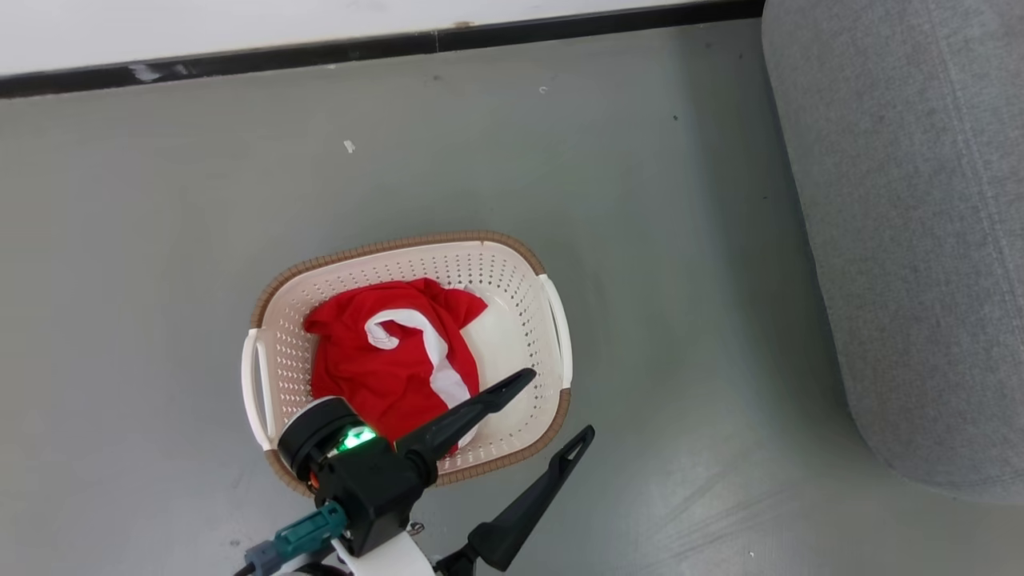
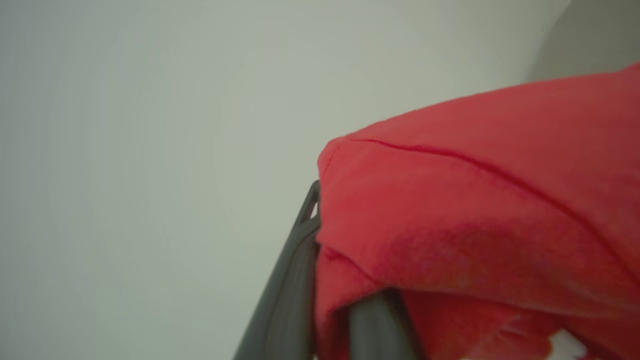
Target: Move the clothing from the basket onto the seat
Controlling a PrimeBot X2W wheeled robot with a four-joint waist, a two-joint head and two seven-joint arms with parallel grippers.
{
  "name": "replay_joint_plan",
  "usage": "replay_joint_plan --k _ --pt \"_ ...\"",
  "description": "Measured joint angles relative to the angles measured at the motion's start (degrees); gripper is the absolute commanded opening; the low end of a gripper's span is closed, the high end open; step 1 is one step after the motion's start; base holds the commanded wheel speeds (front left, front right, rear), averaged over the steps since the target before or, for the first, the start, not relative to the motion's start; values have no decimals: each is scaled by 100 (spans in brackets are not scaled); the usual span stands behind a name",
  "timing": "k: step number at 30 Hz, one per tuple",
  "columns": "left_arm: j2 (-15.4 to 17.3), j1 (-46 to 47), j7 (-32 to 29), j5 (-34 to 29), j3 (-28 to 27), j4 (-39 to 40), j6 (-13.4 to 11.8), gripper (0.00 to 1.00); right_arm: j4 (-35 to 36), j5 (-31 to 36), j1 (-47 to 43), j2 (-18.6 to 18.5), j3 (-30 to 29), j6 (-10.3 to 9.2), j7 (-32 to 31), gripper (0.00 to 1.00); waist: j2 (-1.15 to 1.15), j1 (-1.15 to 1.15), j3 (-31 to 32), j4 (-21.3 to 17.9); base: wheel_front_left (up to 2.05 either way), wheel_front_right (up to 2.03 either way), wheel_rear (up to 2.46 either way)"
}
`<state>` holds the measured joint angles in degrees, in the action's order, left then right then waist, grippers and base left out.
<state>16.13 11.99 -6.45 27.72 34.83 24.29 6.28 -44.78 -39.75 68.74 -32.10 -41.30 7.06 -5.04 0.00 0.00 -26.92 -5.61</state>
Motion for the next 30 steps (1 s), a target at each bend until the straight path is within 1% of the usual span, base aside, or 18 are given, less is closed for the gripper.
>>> replay_joint_plan --k 3,6,10,14,17,19,26,30 --pt "-14 43 4 2 -46 0 0 100 172 10 311 -76 -13 0 93 0 0 0 -76 26 0 0 0" --pt "-7 44 4 11 -81 -9 0 100 247 187 497 -196 31 0 157 0 0 0 -153 41 0 0 0" --pt "-1 44 3 41 -136 -13 -8 100 171 434 497 -321 -29 0 169 0 0 0 -264 53 0 0 0" --pt "32 44 -3 44 -234 -12 -58 100 -14 510 458 -332 -178 0 218 0 0 0 -388 59 0 0 0" --pt "62 44 -56 44 -249 -1 -60 100 -181 509 342 -244 -307 0 220 0 0 0 -491 56 0 0 0" --pt "70 44 -62 43 -256 16 -68 100 -266 499 240 -114 -412 0 234 0 0 0 -564 51 0 0 0" --pt "136 51 -181 41 -360 148 -170 100 -564 339 -114 211 -779 0 413 0 0 0 -822 17 0 0 0" --pt "178 55 -213 33 -407 201 -215 100 -583 282 -197 355 -798 0 480 0 0 0 -928 -6 0 0 0"
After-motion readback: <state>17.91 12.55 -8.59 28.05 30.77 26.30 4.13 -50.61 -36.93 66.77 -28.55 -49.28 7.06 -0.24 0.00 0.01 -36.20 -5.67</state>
